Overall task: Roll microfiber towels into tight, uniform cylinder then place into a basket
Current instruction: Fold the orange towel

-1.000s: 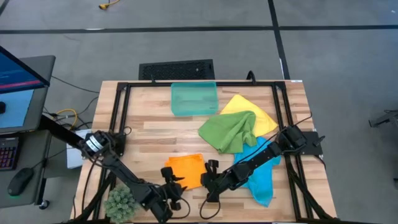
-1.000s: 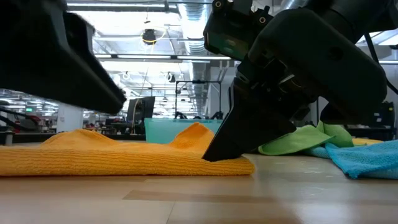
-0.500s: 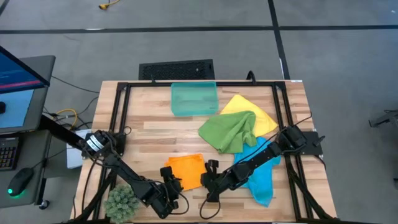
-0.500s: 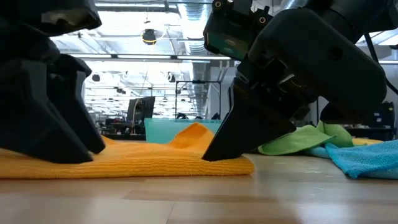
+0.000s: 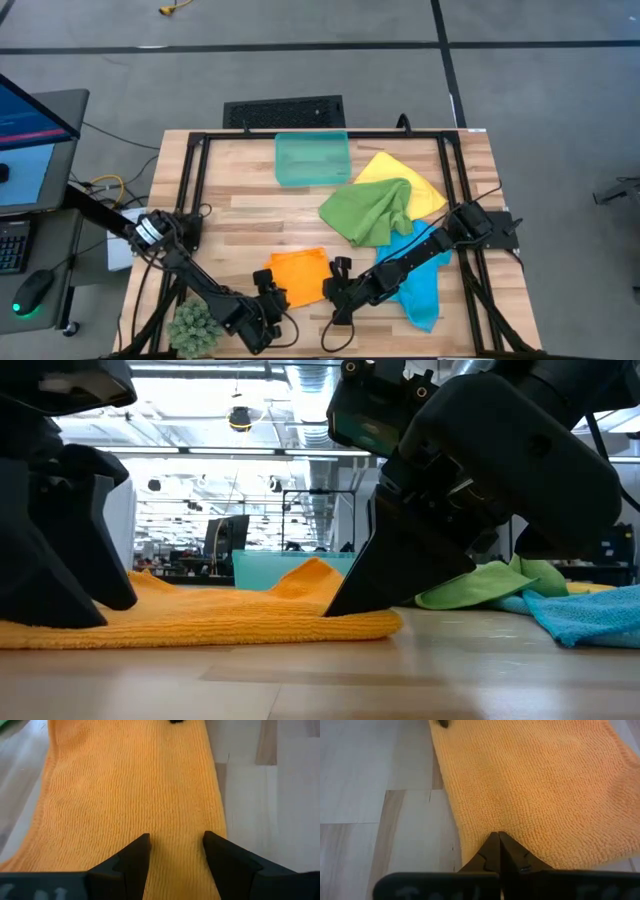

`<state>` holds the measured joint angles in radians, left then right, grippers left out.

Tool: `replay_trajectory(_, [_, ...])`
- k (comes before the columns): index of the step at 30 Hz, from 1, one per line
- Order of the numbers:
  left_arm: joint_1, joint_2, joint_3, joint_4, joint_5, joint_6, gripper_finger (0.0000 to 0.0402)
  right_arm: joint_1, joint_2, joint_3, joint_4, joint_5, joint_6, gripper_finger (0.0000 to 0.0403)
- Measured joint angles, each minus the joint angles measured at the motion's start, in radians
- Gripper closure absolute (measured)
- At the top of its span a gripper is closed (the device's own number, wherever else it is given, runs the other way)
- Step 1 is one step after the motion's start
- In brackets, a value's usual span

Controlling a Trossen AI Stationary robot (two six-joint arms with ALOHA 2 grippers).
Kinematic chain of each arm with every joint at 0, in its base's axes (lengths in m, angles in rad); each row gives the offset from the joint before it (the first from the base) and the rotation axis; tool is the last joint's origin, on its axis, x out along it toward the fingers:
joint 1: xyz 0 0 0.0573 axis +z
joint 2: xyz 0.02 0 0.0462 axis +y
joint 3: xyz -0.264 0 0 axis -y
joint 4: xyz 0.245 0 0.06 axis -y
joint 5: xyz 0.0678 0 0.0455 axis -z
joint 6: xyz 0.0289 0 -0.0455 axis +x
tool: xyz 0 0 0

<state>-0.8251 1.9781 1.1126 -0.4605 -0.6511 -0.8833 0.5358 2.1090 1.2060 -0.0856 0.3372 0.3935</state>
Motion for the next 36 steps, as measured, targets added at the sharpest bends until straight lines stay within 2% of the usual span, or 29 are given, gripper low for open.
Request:
replay_trajectory(5, [-0.013, 0.0, 0.031, -0.083, 0.031, -0.013, 0.022, 0.0, 0.0, 0.0, 0.0, 0.0, 0.0, 0.0388])
replay_trajectory(16, [-0.104, 0.004, 0.106, -0.343, 0.128, -0.176, 0.022, 0.0, 0.0, 0.0, 0.001, -0.002, 0.002, 0.0387])
replay_trajectory(20, [-0.132, 0.007, 0.134, -0.41, 0.133, -0.2, 0.022, 0.0, 0.0, 0.0, 0.001, -0.002, 0.002, 0.039])
replay_trajectory(26, [-0.14, 0.007, 0.167, -0.426, 0.049, -0.185, 0.022, 0.0, 0.0, 0.0, 0.004, -0.001, 0.0, 0.0382])
replay_trajectory(31, [-0.136, 0.007, 0.163, -0.364, -0.051, -0.081, 0.022, 0.001, 0.001, 0.004, 0.007, 0.0, -0.009, 0.0364])
replay_trajectory(36, [-0.115, 0.007, 0.149, -0.298, -0.064, 0.0, 0.022, 0.014, 0.004, 0.044, -0.031, -0.004, -0.076, 0.0332])
